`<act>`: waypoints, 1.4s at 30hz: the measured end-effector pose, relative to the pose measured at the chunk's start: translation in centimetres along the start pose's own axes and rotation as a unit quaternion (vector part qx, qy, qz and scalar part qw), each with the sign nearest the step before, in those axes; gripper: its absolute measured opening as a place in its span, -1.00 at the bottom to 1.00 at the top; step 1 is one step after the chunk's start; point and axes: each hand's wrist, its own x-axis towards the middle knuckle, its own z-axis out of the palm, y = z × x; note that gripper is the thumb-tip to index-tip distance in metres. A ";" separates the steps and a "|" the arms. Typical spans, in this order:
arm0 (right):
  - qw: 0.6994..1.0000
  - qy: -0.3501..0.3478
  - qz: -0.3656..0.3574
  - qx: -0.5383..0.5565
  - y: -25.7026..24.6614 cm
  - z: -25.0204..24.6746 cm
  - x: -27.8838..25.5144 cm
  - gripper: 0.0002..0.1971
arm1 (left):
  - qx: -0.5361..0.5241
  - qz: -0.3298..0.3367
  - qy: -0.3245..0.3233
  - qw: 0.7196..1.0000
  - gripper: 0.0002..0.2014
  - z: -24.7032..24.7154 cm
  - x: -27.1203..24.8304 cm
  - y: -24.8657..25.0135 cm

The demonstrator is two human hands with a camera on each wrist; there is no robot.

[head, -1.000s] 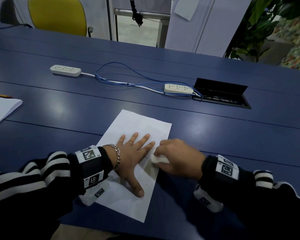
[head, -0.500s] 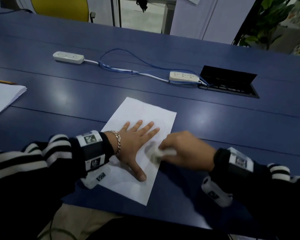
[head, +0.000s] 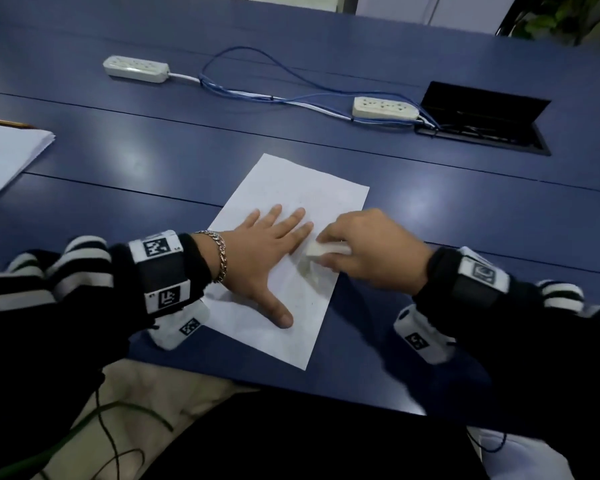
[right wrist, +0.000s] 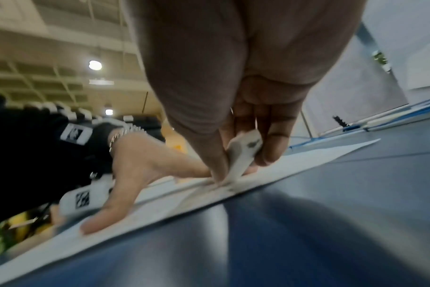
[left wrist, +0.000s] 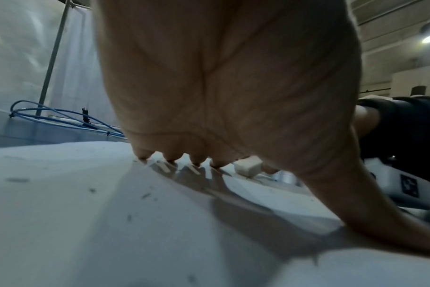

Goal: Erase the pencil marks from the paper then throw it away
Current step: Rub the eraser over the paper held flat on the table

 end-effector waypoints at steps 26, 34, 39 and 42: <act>0.999 -0.010 -0.007 0.031 1.1 -0.7 -4.0 -0.72 | 0.031 0.037 -0.015 0.999 0.60 -0.3 -0.8 3.8; 0.998 -0.041 -0.049 0.026 -2.0 0.6 -5.4 -0.76 | 0.040 0.013 -0.025 0.999 0.68 0.7 0.0 4.2; 0.998 -0.053 -0.033 0.019 -1.3 0.1 -4.6 -0.74 | 0.053 0.000 -0.032 0.998 0.72 0.8 0.0 4.2; 1.000 -0.013 -0.015 -0.002 -0.9 -0.1 -4.3 -0.73 | 0.055 -0.007 -0.032 0.998 0.74 0.7 0.2 4.3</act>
